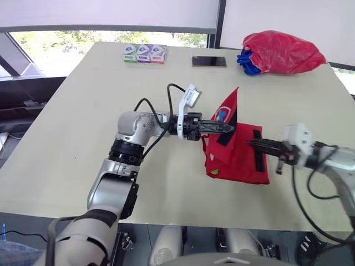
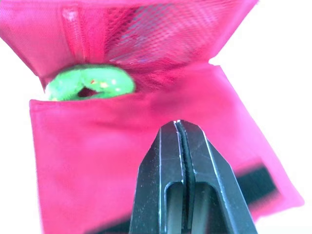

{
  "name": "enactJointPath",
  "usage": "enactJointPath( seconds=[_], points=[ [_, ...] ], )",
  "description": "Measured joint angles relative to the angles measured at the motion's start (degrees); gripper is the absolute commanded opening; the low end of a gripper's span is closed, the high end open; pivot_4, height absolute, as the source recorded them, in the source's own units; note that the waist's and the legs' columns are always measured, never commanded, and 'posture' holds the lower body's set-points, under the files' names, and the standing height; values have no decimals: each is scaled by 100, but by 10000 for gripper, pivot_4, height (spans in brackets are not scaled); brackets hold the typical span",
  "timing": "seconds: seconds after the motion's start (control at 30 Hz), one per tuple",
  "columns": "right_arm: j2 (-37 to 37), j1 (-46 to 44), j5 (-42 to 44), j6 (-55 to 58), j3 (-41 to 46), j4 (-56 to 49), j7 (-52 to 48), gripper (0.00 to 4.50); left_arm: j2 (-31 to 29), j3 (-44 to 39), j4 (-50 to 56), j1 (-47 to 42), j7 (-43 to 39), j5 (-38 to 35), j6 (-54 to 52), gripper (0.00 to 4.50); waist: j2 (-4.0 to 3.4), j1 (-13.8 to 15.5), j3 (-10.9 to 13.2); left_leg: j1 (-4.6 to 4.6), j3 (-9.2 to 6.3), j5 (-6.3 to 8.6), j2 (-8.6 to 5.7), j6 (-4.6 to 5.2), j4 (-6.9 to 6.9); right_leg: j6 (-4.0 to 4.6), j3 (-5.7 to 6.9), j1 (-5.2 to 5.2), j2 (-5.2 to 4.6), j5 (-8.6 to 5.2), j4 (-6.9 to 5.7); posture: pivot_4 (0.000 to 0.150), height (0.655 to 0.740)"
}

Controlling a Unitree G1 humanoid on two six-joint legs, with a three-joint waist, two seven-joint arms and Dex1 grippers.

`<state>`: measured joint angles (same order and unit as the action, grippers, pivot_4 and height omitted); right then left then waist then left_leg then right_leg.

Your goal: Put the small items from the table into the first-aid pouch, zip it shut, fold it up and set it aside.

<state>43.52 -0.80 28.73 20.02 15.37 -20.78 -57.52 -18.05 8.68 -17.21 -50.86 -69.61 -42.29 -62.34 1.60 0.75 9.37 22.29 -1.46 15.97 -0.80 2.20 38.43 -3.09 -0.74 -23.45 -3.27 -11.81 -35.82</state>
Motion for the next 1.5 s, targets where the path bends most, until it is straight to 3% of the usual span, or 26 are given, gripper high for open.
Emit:
enactJointPath(
  seconds=[0.13,0.23,0.5,0.53,0.63,0.87,1.13,1.4,1.43,1.5],
  points=[
    [116,567,618,176,913,34,-287,352,101,104,-47,9,-12,119,59,0,-1,0,0,-3,2,0,1,1,4,-1,-2,2,2,0,-1,1500,7400],
    [113,959,1309,421,1823,421,-508,12248,312,173,-221,-29,-7,237,145,0,-2,1,-1,-7,5,0,2,2,5,-1,-5,6,4,0,-1,1500,7400],
    [108,1554,1349,179,2129,753,-976,43246,750,358,-1012,-305,138,819,557,0,-10,-17,-2,-15,16,0,2,2,4,-3,-16,6,10,-1,-3,1500,7400],
    [108,1582,1352,166,2164,749,-979,44887,798,357,-1074,-325,150,854,581,3207,-10,-12,-2,-14,16,0,2,2,3,-3,-16,6,10,-1,-3,1500,7400],
    [90,1735,1369,113,2186,700,-984,45000,892,362,-1126,-327,117,911,599,13242,-10,-12,-2,-11,13,1,3,2,2,-3,-14,5,11,-2,-1,1500,7400],
    [-66,1861,1363,75,2161,522,-916,45000,1070,421,-1088,-322,-6,1009,656,44551,-12,-9,-3,-13,14,0,4,2,4,-3,-15,6,10,-1,-2,1500,7400],
    [-77,1922,1307,-35,2158,491,-886,45000,1230,430,-1160,-278,54,1197,934,44551,-13,-5,-4,-13,14,1,5,2,3,-3,-15,6,10,-1,-2,1500,7400],
    [-77,1916,1184,-195,2151,599,-906,45000,1404,591,-1090,162,-1,1659,2247,44551,-15,4,-5,-14,15,1,4,2,3,-2,-18,7,8,-1,-2,1500,7400],
    [-77,1913,1173,-224,2150,612,-910,45000,1430,638,-1089,192,5,1748,2400,40727,-15,4,-5,-14,15,1,4,2,4,-2,-18,6,8,-1,-2,1500,7400],
    [-77,1906,1140,-289,2137,620,-925,45000,1516,705,-1089,250,64,1904,2684,37145,-17,11,-6,-14,15,1,4,2,4,-2,-18,7,8,-1,-2,1500,7400]
  ],
)
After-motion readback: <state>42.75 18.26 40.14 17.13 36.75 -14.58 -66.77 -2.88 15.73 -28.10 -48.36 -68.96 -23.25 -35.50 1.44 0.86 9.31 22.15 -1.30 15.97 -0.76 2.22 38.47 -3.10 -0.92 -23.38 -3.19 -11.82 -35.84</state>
